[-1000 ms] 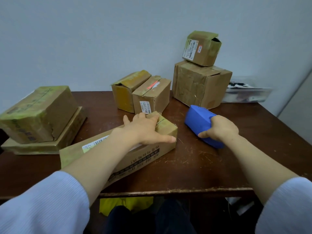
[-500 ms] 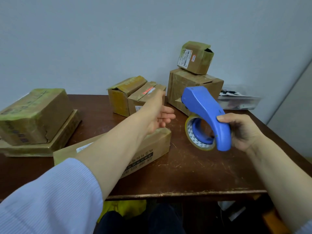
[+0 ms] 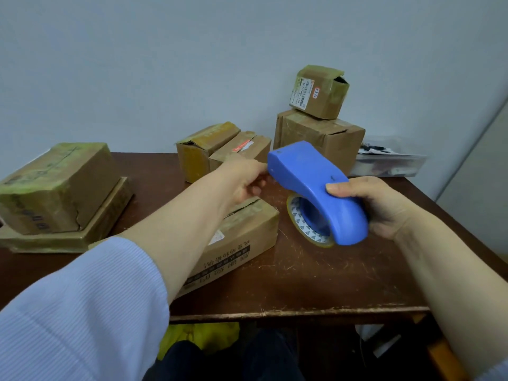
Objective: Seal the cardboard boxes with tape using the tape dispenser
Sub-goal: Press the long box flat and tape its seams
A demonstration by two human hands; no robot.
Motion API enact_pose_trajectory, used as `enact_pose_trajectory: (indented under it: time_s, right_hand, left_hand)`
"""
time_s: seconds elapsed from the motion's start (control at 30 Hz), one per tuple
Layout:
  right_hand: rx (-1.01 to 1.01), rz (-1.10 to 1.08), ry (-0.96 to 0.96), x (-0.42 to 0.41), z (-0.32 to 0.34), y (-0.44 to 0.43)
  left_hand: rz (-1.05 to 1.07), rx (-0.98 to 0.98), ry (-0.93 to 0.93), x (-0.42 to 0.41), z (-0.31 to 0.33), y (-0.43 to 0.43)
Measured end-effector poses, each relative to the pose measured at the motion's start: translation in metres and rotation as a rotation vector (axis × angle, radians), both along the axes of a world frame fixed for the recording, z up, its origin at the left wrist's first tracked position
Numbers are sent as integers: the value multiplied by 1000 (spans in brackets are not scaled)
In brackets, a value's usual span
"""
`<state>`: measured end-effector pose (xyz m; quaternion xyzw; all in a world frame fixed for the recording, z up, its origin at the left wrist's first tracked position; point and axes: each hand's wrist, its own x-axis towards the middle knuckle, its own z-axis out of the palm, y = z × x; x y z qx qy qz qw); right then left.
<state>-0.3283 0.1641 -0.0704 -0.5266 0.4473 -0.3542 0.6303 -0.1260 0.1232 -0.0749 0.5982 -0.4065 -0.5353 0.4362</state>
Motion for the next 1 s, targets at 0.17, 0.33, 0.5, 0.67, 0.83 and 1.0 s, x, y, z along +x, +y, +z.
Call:
enact_pose_trajectory:
  time_s: [0.17,0.33,0.5,0.67,0.83,1.0]
  right_hand:
    - [-77,-70,152,14,1,5]
    - [-71,-108,235,10,2,14]
    - [-16,-141,247,-5,-6,18]
    - [10,-147,247,3,-12,14]
    - [10,-148,289,4,-18,11]
    - [23,-143,296,1,-24,10]
  left_hand:
    - [44,-96,-290,15,2,-9]
    - [86,-75,-385,35,-4,-25]
    - [175,-88,-406,56,-16,-38]
    - [193,-115,-397,54,-29,-42]
    - [192,-106,-439,54,-34,-45]
    - [169,-103,-483,52,-45,-46]
